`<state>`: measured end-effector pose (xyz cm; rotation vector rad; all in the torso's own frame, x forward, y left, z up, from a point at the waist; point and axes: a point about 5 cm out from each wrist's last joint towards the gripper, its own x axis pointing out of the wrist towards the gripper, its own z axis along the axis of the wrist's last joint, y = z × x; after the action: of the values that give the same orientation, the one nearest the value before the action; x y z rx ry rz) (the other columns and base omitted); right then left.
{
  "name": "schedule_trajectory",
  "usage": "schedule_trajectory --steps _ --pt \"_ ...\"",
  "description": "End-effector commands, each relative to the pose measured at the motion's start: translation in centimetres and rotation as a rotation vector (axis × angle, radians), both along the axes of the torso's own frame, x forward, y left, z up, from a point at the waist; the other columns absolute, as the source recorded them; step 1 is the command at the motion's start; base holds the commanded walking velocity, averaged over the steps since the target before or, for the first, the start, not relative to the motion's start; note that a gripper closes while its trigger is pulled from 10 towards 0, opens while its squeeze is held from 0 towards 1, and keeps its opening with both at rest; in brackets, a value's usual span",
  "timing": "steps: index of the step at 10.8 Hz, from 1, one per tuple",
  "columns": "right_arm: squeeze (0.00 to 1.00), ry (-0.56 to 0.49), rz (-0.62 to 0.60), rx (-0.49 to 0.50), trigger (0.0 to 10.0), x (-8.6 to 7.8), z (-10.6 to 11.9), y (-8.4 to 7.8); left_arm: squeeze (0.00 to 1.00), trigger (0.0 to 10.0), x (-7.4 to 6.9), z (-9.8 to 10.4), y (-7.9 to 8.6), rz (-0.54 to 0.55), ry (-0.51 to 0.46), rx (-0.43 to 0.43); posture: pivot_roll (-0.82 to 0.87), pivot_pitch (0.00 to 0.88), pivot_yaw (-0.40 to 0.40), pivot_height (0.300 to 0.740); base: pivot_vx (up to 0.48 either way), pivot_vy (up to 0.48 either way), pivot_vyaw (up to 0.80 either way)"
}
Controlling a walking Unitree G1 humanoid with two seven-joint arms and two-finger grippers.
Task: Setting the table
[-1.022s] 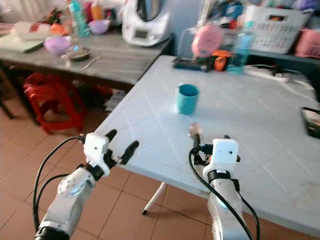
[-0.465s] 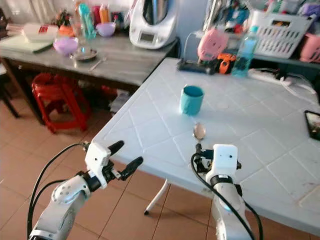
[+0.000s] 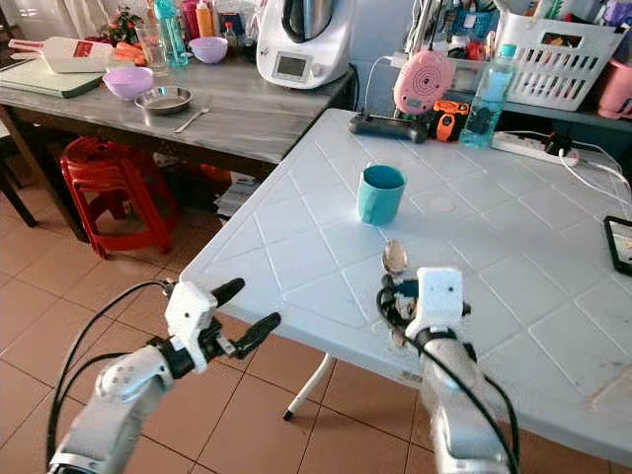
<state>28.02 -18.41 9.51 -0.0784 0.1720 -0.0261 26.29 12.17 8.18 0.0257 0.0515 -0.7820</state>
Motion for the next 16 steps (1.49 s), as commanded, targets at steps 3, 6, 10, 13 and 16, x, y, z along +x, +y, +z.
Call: schedule_trajectory --steps 3,6,10,13,16 --pt "0.0 0.082 0.02 0.027 10.0 0.3 -0.9 0.3 0.0 10.0 0.4 0.5 0.8 0.0 -0.028 0.032 0.06 0.0 -0.01 0.74 0.0 0.0 0.0" --pt "0.0 0.148 0.08 0.029 10.0 1.4 -1.8 0.5 0.0 10.0 0.4 0.7 0.7 -0.031 -0.029 0.037 0.05 0.0 -0.007 0.74 0.0 0.0 0.0" --pt "0.0 0.212 0.106 0.027 9.0 2.7 -2.3 0.9 0.0 10.0 0.0 0.6 0.3 -0.067 -0.017 0.037 0.06 0.0 -0.008 0.74 0.0 0.0 0.0" --pt "0.0 0.285 0.069 0.087 0.0 2.0 -3.3 0.4 0.0 10.0 -0.1 0.7 0.2 -0.082 -0.012 0.031 0.06 0.0 -0.006 0.74 0.0 0.0 0.0" --pt "0.0 0.329 0.051 0.155 0.0 1.8 -3.6 0.0 0.0 10.0 -0.1 0.7 0.0 -0.102 -0.009 0.037 0.06 0.0 -0.002 0.74 0.0 0.0 0.0"
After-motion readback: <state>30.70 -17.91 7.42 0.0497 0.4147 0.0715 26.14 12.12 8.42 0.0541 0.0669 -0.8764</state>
